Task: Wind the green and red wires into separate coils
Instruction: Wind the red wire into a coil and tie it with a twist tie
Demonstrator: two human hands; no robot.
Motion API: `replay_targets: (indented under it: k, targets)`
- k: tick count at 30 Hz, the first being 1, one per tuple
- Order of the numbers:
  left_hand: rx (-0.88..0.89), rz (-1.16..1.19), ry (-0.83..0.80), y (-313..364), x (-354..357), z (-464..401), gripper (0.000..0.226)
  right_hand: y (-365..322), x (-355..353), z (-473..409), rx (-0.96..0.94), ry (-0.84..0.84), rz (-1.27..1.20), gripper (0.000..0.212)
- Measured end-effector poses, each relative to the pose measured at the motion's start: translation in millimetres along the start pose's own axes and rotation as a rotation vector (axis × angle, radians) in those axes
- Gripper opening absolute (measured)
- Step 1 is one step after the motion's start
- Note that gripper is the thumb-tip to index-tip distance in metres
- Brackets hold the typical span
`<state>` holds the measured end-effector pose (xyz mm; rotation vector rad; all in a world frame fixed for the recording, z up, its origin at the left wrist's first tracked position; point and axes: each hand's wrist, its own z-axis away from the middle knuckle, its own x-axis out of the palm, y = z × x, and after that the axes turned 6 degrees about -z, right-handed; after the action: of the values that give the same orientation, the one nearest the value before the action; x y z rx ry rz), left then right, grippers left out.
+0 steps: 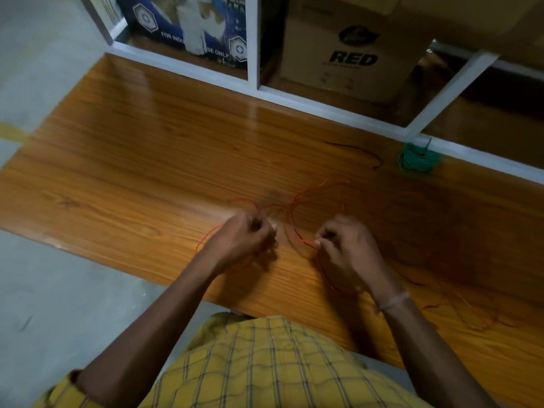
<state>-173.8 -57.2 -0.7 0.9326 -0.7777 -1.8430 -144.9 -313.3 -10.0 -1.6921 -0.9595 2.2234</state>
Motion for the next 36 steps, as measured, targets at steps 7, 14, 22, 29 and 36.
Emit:
replay_targets:
  k: [7,14,22,29,36]
  targets:
    - [-0.056,0.252,-0.089,5.8,19.0,0.4,0.023,-50.3,2.3,41.0,0.312,-0.13,-0.77,0.008]
    - [0.1,-0.229,-0.024,2.9,-24.3,18.1,0.027,-40.2,4.0,35.3,0.207,0.207,-0.538,0.018]
    - [0.3,-0.424,-0.317,19.9,-53.2,34.5,0.027,-36.7,16.7,9.9,0.081,0.392,-0.216,0.044]
    - [0.334,-0.416,-0.336,-0.6,-49.6,37.0,0.023,-26.1,17.1,13.9,0.022,0.478,-0.094,0.008]
    - [0.357,0.614,-0.231,16.1,-69.2,40.2,0.036,-35.9,-28.5,9.8,0.099,0.38,-0.337,0.029]
